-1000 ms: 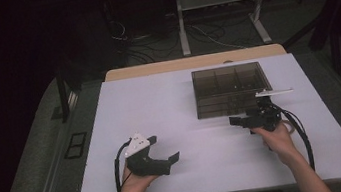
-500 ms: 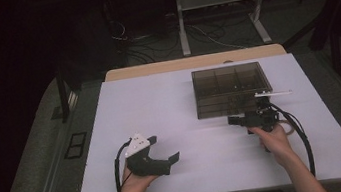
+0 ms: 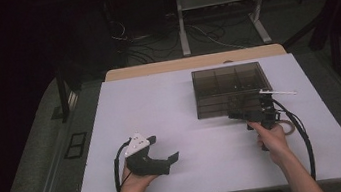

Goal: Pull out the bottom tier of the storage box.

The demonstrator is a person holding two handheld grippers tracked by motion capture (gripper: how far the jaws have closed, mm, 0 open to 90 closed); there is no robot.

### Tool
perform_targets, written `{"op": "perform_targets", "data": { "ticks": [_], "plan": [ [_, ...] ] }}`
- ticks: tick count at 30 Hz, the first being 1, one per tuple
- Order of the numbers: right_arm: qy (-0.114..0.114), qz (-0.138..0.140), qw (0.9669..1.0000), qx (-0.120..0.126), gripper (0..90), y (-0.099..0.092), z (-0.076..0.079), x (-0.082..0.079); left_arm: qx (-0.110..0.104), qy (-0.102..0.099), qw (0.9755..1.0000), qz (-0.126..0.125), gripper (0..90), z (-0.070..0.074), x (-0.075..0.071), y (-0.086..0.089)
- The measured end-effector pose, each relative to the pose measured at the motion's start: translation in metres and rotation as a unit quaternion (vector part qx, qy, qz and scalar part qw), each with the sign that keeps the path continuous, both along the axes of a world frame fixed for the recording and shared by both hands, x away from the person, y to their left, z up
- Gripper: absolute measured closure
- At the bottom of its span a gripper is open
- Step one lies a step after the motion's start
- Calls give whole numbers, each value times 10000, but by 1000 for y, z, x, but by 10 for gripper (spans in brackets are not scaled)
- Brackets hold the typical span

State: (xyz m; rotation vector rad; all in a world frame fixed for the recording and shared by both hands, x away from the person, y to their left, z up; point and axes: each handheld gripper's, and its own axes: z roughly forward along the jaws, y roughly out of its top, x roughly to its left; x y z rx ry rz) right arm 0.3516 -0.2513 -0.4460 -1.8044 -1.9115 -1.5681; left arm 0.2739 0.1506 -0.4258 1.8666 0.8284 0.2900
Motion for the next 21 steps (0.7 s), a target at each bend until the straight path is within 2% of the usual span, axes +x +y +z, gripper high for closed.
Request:
{"op": "perform_targets", "data": {
  "ticks": [4,5,6,8,15,21],
  "plan": [
    [115,-108,9998,108,0,0,-1,0,-4,-2,10000,19,0,0,1,2],
    [162,-224,9994,231,0,-1,-2,0,0,0,10000,11,0,0,1,3],
    [162,-224,9994,231,0,-1,-2,0,7,13,10000,4,0,0,1,3],
    [256,-378,9978,478,0,-2,-4,0,13,20,10000,-32,0,0,1,5],
    [252,-533,9971,476,0,-6,-11,0,79,0,9999,-106,0,-1,2,6],
    [278,-538,9971,457,1,-3,-14,1,114,-15,9999,-122,0,0,3,8]
  ]
}}
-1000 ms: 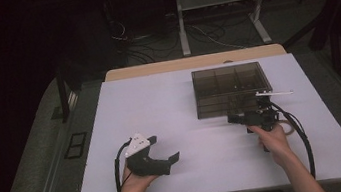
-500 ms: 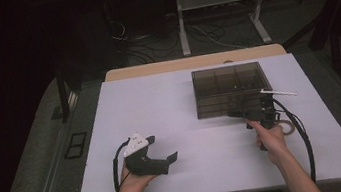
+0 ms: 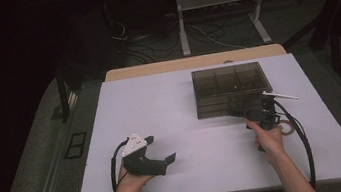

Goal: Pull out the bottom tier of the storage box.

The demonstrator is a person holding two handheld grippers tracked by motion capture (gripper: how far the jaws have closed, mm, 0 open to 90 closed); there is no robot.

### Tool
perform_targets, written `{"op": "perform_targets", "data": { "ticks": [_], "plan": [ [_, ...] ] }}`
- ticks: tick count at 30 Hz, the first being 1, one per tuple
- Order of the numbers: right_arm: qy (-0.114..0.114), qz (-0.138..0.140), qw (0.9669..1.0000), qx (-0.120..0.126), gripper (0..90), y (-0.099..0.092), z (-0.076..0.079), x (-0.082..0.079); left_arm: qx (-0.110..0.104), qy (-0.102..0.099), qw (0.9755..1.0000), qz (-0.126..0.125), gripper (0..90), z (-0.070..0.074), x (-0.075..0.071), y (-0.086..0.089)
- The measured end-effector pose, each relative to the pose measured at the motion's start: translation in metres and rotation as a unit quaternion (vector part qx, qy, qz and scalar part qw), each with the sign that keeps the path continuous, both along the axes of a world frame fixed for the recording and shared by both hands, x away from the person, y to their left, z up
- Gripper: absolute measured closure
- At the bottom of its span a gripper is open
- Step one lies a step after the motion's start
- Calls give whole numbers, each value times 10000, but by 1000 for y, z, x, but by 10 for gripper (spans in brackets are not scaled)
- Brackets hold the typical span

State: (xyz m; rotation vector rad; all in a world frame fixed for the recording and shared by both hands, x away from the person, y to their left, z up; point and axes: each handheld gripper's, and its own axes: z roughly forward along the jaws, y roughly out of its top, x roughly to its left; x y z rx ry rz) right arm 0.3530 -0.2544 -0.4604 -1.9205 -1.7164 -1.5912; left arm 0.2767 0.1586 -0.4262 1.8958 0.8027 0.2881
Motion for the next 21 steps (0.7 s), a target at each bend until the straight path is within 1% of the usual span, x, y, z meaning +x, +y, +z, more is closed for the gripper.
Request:
{"op": "perform_targets", "data": {
  "ticks": [3,4,5,7,8,11,12,15,16,18,20,21],
  "plan": [
    [20,-7,10000,-29,1,0,-1,0,-4,-5,10000,8,0,0,0,0],
    [17,-34,10000,-83,36,1,-2,1,8,-15,10000,-9,0,1,0,1],
    [17,-34,10000,-83,36,1,-2,1,8,-15,10000,-9,0,1,0,1],
    [-45,-88,9999,-108,139,1,-2,0,14,-22,10000,-10,0,1,0,1],
    [-76,-180,9998,-58,140,1,-3,-1,-3,-25,10000,2,0,1,-1,1],
    [-39,-184,9998,-86,149,2,-4,-1,5,-29,10000,3,0,1,-1,1],
    [-48,-208,9996,-164,205,2,-5,-1,9,-40,10000,-5,0,1,-1,1],
    [-14,-258,9996,-113,228,2,-7,-2,6,-30,10000,2,0,1,-1,0],
    [-1,-291,9995,-145,260,2,-8,-2,2,-39,10000,-2,0,1,-1,0],
    [-4,-304,9994,-151,276,2,-9,-2,8,-36,10000,-9,0,1,-1,-1],
    [28,-351,9992,-166,328,2,-9,-2,9,-48,10000,-17,0,1,-2,-2],
    [28,-351,9992,-166,328,2,-9,-2,9,-48,10000,-17,0,1,-2,-2]
  ]
}}
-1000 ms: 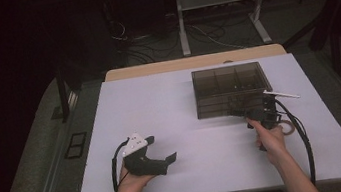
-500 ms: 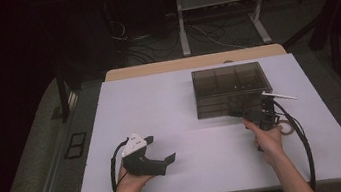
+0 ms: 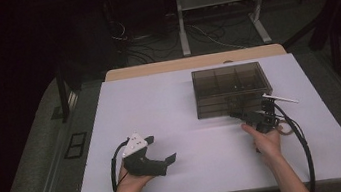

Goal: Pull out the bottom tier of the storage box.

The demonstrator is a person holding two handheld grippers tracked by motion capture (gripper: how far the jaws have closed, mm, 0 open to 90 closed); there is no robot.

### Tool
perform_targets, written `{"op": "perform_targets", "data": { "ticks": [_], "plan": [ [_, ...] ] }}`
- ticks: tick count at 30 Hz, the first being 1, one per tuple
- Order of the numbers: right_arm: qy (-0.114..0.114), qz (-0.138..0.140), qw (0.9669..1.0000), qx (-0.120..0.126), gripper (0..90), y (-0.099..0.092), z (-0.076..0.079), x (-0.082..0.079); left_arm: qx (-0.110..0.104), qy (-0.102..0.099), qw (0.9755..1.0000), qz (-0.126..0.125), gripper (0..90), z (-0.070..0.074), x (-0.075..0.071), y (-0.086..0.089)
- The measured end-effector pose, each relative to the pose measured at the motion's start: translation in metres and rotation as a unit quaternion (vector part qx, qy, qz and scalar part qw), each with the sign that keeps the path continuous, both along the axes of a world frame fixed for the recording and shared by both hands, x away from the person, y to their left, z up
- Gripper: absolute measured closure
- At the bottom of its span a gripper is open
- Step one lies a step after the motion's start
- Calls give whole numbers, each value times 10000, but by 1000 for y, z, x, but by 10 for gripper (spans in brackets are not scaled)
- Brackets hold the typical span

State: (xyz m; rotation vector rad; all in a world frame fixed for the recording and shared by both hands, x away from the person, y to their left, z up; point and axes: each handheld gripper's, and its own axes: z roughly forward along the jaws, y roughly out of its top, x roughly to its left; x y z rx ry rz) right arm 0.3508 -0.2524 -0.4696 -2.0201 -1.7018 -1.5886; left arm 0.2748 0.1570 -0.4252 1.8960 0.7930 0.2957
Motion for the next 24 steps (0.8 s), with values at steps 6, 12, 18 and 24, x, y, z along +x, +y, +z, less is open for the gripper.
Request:
{"op": "perform_targets", "data": {
  "ticks": [6,12,18,24],
  "plan": [
    [57,-97,9999,-74,445,1,-1,0,20,-12,10000,-30,0,0,-1,-1],
    [221,-308,9993,-30,569,0,-3,1,34,-20,10000,-50,0,0,-1,-2],
    [400,-494,9979,101,669,-1,-4,2,71,-26,10000,-64,0,0,-1,-2],
    [466,-585,9966,359,714,-2,-8,2,76,-26,9999,-68,0,-1,-1,-3]
  ]
}}
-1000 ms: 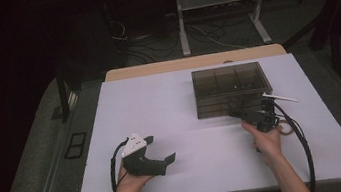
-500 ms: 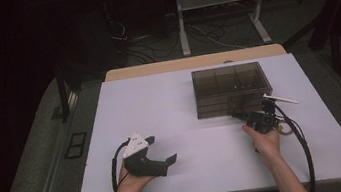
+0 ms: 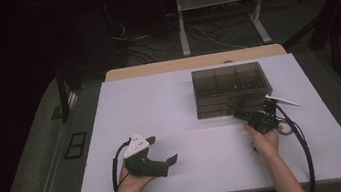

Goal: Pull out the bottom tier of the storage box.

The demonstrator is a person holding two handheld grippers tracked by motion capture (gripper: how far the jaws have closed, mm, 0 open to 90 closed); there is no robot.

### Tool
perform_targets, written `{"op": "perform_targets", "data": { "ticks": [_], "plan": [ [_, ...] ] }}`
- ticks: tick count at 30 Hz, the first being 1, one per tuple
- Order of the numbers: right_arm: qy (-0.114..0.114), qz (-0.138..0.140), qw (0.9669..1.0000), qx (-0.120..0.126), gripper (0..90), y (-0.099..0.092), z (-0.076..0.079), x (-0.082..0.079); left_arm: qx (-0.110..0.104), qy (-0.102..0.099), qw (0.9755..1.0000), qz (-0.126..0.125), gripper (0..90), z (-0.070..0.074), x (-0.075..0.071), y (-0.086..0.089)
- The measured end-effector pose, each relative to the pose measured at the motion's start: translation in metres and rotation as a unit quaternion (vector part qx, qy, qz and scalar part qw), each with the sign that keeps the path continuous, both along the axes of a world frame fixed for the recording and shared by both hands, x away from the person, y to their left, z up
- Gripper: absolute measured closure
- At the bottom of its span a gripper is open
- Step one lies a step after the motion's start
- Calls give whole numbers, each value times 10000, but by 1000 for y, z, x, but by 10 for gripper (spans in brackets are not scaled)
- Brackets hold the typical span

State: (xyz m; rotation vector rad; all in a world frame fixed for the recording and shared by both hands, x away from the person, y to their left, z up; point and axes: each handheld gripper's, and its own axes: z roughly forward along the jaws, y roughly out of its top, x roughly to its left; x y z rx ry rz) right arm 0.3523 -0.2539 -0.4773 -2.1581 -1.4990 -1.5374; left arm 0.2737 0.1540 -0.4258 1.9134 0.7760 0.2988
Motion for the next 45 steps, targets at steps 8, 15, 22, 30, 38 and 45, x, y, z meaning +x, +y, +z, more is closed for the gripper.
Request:
{"op": "perform_targets", "data": {
  "ticks": [8,15,22,30,38,45],
  "plan": [
    [147,-122,9994,305,764,1,0,1,23,-4,10000,5,0,0,0,0],
    [153,-159,9992,322,788,-1,1,1,79,0,10000,-28,0,0,0,0],
    [130,-160,9994,273,795,0,1,0,75,-8,10000,-37,0,-1,1,-3],
    [41,-144,9999,21,798,3,3,-3,79,-15,10000,-20,0,-1,1,-1],
    [-45,-196,9998,36,798,4,2,-9,83,-9,10000,-30,0,-1,1,-1],
    [-57,-180,9998,77,797,3,1,-15,84,-3,10000,-22,0,-1,1,-1]
  ]
}}
